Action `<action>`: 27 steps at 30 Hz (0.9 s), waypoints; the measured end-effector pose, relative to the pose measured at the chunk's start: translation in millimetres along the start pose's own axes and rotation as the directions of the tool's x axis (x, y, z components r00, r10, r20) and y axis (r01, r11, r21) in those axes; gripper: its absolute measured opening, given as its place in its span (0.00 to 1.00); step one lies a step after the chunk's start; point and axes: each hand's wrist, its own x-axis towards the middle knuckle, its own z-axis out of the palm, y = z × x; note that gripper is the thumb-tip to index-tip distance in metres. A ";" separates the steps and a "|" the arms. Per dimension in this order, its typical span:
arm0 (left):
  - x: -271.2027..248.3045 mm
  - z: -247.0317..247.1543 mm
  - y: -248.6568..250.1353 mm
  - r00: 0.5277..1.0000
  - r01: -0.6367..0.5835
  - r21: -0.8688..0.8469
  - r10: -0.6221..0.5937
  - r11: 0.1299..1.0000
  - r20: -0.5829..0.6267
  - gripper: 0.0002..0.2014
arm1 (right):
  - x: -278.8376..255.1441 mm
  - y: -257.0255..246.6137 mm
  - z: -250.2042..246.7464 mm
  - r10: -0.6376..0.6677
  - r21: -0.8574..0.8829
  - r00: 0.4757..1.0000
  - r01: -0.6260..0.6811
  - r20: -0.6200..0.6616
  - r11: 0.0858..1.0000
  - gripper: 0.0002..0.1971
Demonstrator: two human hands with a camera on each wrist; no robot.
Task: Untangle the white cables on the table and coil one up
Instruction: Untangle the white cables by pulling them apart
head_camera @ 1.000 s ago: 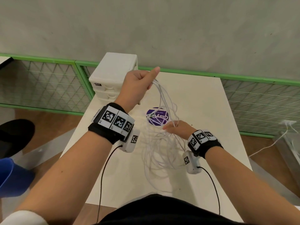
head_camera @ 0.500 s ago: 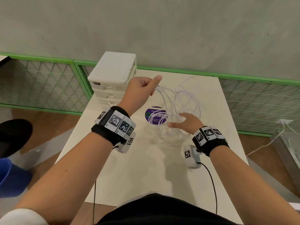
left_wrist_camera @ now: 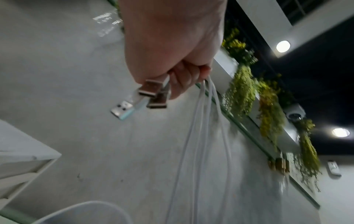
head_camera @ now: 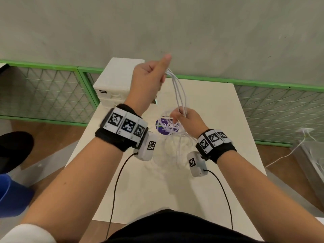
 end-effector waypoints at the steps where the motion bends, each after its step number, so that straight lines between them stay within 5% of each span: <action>1: 2.4 -3.8 2.0 1.000 -0.006 -0.008 0.006 1.000 -0.022 0.26 | -1.2 2.5 0.1 0.006 -0.005 1.000 -0.006 0.030 1.000 0.13; 6: 1.6 -18.6 -21.3 0.991 0.132 0.134 -0.131 0.982 -0.016 0.26 | 7.0 -19.3 -5.0 -0.106 0.105 0.990 0.116 -0.098 0.988 0.05; 8: -2.8 -22.6 -34.8 0.975 0.218 0.154 -0.223 0.964 0.016 0.25 | 12.4 -28.7 -10.7 -0.155 0.160 0.967 0.189 -0.203 0.969 0.15; 14: -6.2 -20.7 -41.6 0.941 0.285 0.119 -0.301 0.951 0.153 0.24 | 16.4 -45.6 -16.2 -0.257 0.149 0.965 0.262 -0.057 0.953 0.12; 16: -6.6 -22.6 -41.1 0.891 0.351 0.118 -0.370 0.929 0.264 0.25 | 21.1 -44.0 -19.4 -0.273 0.112 0.957 0.283 -0.097 0.953 0.12; 19: -12.2 -20.0 -40.9 0.753 0.428 0.235 -0.488 0.873 0.442 0.29 | 26.7 -42.9 -23.4 -0.308 0.090 0.936 0.326 -0.172 0.941 0.13; 22: -16.1 -13.0 -36.7 0.632 0.538 0.113 -0.488 0.836 0.602 0.31 | 33.7 -32.6 -18.2 -0.295 0.040 0.943 0.305 -0.157 0.952 0.14; 24: -15.2 -9.3 -32.0 0.597 0.603 -0.029 -0.427 0.797 0.679 0.32 | 34.3 -24.0 -9.2 -0.259 0.093 0.960 0.270 -0.109 0.959 0.12; 27: -13.6 -4.4 -27.4 0.613 0.629 -0.180 -0.341 0.756 0.713 0.33 | 29.7 -18.2 6.4 -0.231 0.253 0.968 0.248 -0.094 0.935 0.14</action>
